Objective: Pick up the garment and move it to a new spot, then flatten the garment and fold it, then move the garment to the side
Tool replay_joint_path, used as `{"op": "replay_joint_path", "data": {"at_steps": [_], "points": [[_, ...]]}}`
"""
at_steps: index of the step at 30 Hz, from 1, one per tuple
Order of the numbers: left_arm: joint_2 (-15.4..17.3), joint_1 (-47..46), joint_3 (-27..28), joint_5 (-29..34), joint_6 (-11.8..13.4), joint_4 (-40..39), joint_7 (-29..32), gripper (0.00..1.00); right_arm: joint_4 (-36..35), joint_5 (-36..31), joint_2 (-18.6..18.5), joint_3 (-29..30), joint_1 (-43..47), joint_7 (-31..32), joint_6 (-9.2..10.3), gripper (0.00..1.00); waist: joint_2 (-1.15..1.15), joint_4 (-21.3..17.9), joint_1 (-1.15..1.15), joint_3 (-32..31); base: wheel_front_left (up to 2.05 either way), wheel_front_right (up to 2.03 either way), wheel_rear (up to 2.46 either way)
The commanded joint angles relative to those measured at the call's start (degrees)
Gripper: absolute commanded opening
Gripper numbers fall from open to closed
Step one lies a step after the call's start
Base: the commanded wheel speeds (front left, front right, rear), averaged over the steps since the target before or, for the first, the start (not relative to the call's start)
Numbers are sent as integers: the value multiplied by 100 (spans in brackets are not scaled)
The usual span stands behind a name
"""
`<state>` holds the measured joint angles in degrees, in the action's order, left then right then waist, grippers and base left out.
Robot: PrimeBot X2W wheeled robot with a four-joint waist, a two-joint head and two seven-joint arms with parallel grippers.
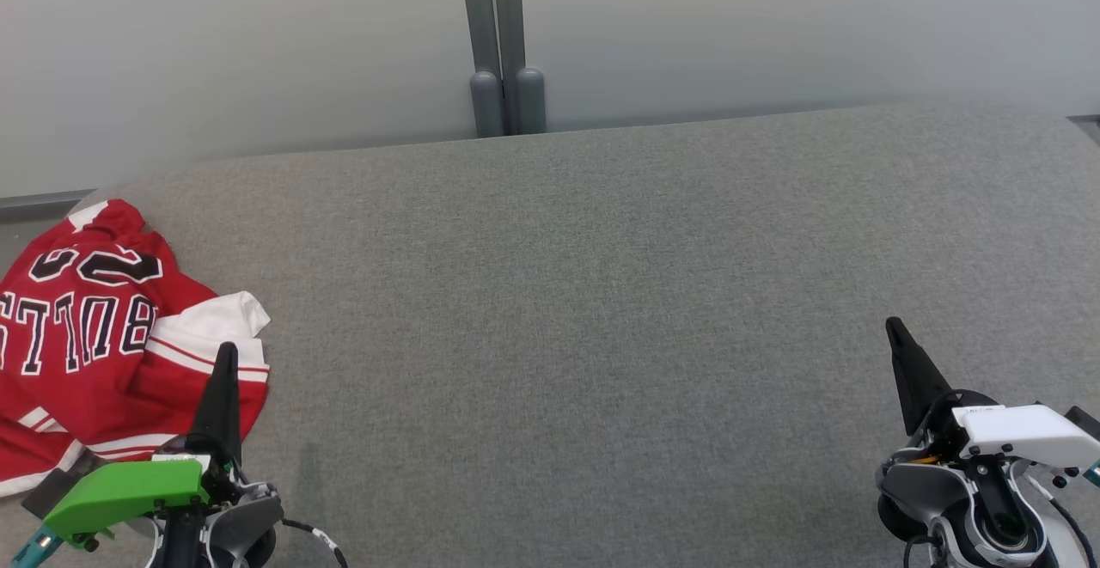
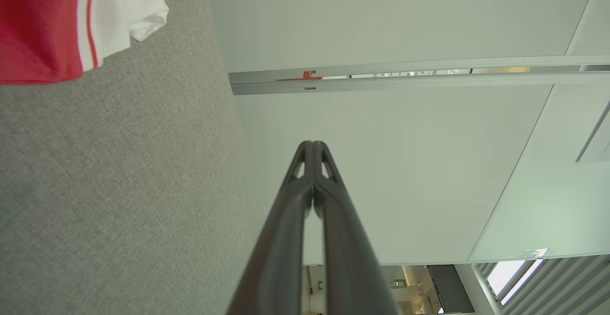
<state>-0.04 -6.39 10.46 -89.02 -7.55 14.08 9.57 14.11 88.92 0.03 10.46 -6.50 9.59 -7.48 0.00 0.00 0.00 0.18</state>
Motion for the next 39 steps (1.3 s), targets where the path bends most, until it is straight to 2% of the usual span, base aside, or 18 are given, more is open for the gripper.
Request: {"op": "replay_joint_path", "data": {"at_steps": [1, 39], "points": [[39, -85, 5, 39, -4, -7, 22, 0, -12, 9, -23, 4, -66, 15, -18, 0, 0, 0, 0, 0, 0, 0, 0], [39, -85, 6, 40, -4, -7, 22, 0, -12, 9, -23, 4, -66, 15, -18, 0, 0, 0, 0, 0, 0, 0, 0]]}}
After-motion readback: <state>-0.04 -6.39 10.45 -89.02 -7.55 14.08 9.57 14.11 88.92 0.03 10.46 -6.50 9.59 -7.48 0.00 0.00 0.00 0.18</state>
